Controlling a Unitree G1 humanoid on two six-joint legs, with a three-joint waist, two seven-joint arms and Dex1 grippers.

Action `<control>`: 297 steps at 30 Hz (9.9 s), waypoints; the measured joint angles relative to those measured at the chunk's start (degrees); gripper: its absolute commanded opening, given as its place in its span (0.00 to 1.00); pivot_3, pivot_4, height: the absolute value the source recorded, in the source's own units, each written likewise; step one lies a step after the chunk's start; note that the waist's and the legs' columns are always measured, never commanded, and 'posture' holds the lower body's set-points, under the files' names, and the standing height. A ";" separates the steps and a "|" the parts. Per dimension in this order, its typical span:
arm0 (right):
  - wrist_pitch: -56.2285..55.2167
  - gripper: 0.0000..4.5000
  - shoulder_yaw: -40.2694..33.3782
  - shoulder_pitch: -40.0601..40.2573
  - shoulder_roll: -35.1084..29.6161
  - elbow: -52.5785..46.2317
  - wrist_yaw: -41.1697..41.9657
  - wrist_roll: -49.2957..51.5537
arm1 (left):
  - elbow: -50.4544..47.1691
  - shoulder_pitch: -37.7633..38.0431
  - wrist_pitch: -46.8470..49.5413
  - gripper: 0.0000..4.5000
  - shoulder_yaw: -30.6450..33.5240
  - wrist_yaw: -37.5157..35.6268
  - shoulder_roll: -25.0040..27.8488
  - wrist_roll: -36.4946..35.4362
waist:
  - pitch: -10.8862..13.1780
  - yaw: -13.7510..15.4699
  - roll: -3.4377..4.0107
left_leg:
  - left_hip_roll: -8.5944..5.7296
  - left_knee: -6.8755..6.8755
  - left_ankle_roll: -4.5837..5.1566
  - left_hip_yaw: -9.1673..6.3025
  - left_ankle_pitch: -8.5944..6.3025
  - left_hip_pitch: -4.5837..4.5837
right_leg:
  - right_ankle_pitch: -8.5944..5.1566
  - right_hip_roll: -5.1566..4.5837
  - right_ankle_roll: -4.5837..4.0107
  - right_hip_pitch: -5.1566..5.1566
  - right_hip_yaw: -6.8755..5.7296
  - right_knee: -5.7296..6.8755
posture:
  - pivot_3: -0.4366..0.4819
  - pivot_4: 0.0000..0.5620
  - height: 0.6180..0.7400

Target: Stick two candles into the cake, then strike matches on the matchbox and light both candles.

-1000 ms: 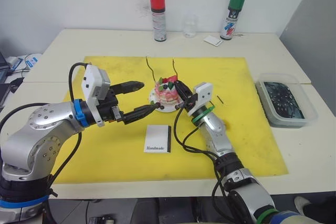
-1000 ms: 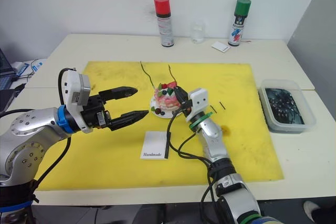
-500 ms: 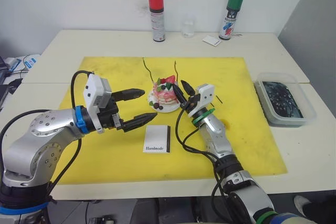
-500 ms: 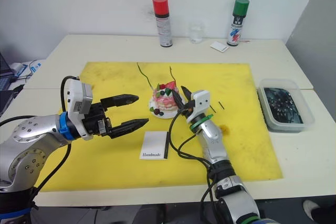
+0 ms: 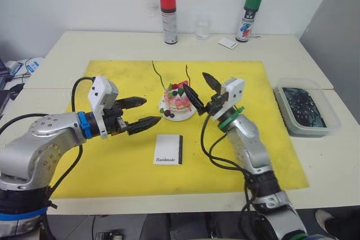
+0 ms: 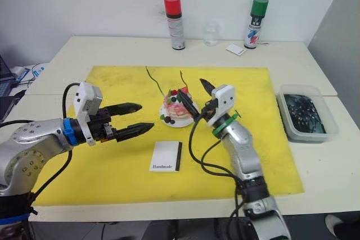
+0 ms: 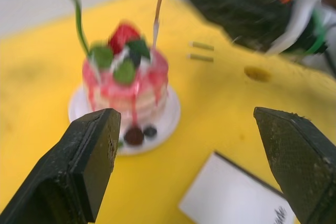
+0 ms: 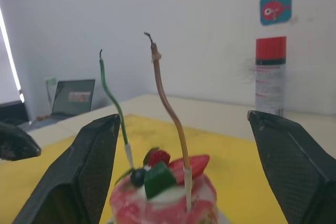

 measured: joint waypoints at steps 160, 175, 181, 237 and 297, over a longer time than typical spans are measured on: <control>41.11 0.00 16.18 -2.88 -14.29 -14.01 11.54 -3.85 | 11.22 -0.68 25.26 0.01 1.48 23.36 -26.60 -6.68 | -0.05 -0.91 -0.26 | -0.08 -0.50 -0.34 -0.14 0.18 0.60 | -0.19 0.02 0.19 0.20 0.19 -0.04 | 0.48 0.27 1.00; 36.59 0.14 -1.63 7.25 -16.49 -26.55 4.26 0.99 | -3.02 6.77 16.12 0.00 3.50 10.79 -16.85 -10.86 | -0.04 -0.71 -0.27 | -0.15 -1.32 -0.47 -0.12 0.10 0.16 | -0.29 -0.13 0.04 0.01 0.12 -0.97 | 0.48 0.27 1.00; 25.08 0.44 -1.02 10.85 -14.01 -21.51 -2.64 -5.63 | -3.34 5.69 13.64 0.00 2.82 12.57 -17.77 -10.85 | -0.04 -0.69 -0.27 | -0.13 -1.32 -0.49 -0.13 0.09 0.13 | -0.31 -0.09 0.07 -0.01 0.11 -0.95 | 0.48 0.27 1.00; 29.40 0.01 -0.50 7.87 -13.80 -18.57 -4.37 -5.60 | -3.46 4.88 11.63 0.00 -0.14 14.33 -17.69 -12.13 | -0.06 -0.19 -0.28 | -0.12 -1.19 -0.54 -0.11 0.15 0.18 | -0.11 -0.05 -0.13 0.07 -0.02 -0.83 | 0.48 0.27 1.00; 30.20 0.01 18.43 -5.26 -30.62 -25.52 15.11 -11.62 | 0.68 -0.11 5.52 0.00 -8.75 15.37 -23.90 -5.17 | -0.07 0.47 -0.31 | -0.11 -0.37 -0.51 -0.20 0.14 0.04 | -0.01 0.01 0.01 0.12 -0.05 -0.46 | 0.48 0.27 1.00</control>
